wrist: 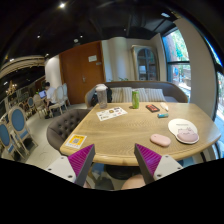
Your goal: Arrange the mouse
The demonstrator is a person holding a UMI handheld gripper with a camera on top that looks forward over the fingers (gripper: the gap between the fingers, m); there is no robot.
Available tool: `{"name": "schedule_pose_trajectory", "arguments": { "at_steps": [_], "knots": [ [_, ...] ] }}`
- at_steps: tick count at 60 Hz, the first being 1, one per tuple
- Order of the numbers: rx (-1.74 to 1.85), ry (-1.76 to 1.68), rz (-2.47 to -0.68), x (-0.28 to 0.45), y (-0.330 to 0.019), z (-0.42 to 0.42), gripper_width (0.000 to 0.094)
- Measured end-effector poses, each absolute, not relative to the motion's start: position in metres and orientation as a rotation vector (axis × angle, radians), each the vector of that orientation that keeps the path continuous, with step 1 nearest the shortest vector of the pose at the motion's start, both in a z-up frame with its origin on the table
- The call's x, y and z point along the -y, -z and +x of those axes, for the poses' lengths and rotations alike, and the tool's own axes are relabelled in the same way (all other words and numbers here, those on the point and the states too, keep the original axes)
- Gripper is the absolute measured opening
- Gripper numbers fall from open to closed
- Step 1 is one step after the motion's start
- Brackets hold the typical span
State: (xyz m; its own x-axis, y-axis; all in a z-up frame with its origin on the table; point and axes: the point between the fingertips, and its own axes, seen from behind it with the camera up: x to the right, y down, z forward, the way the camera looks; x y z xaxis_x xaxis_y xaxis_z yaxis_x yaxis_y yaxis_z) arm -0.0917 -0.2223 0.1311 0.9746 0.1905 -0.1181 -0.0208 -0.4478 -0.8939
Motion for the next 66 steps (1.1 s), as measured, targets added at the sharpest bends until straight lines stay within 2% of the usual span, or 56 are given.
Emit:
{"name": "schedule_pose_trajectory", "arguments": {
  "at_steps": [21,39,54,66],
  "knots": [
    [0.071,-0.202,-2.028,0.205,-0.115,-0.047,0.0828],
    [0.006,-0.067,-2.054,0.155,-0.056,0.048,0.0827],
    [-0.04,-0.082,-2.11,0.101,0.009,0.106,0.0828],
    [0.01,-0.055,-2.053,0.058,0.008,0.115,0.0812]
  ]
}}
